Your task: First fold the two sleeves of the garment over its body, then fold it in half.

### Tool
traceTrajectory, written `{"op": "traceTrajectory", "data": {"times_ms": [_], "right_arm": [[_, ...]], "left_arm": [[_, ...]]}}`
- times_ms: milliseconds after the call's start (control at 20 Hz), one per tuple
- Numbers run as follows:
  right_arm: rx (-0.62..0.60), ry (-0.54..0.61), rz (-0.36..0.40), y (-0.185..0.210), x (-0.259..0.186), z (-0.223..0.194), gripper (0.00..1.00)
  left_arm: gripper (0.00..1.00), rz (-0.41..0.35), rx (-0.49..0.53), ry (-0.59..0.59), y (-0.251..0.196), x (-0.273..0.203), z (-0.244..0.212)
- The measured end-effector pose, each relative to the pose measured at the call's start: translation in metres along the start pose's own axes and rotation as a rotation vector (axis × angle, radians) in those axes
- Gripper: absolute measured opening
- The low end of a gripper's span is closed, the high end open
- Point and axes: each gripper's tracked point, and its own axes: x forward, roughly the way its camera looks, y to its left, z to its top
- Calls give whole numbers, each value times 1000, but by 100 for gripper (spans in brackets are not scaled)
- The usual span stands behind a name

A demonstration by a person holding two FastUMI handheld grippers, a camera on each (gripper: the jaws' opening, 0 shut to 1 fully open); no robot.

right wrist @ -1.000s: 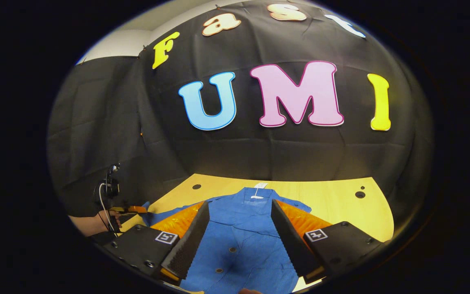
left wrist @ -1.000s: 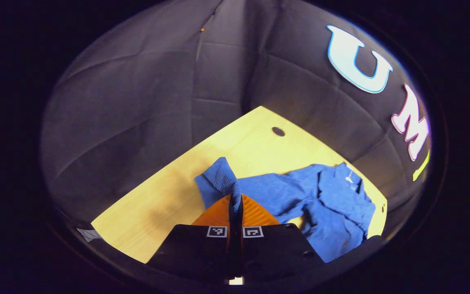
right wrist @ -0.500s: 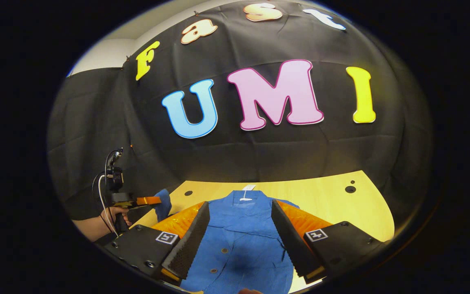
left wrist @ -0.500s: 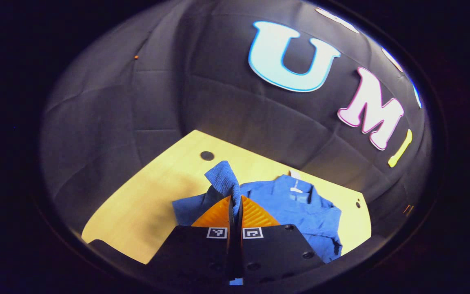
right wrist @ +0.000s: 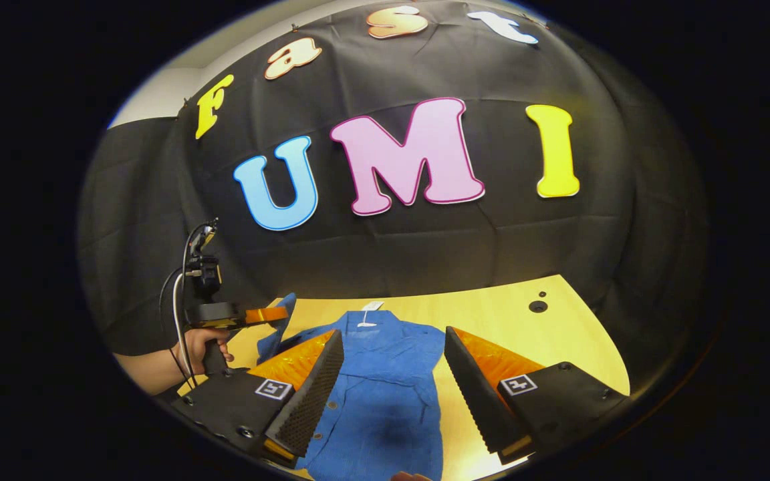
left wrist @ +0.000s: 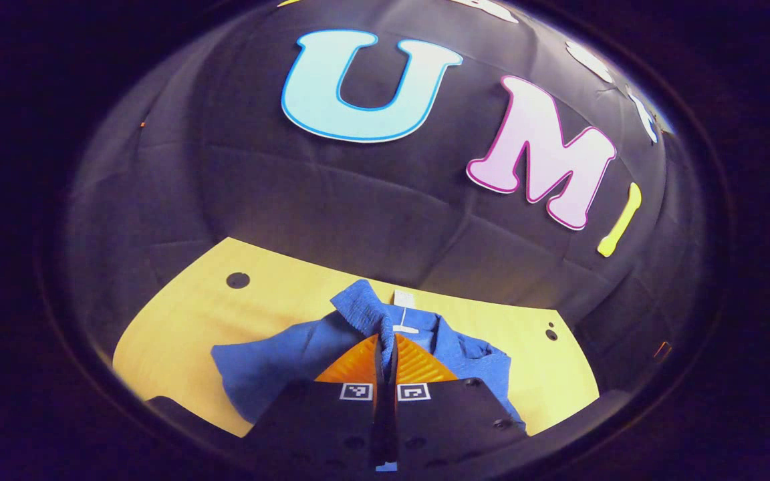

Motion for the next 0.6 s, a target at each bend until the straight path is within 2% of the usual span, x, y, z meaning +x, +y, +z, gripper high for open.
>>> {"op": "traceTrajectory", "data": {"times_ms": [350,600], "right_arm": [[8,17,-64,-52,-10,-5,97],[12,40,-105,-84,-14,-12,97]], "left_arm": [[0,-102,126,98,-96,64,-38],[0,-87,168,289,-114,99,-97]]}}
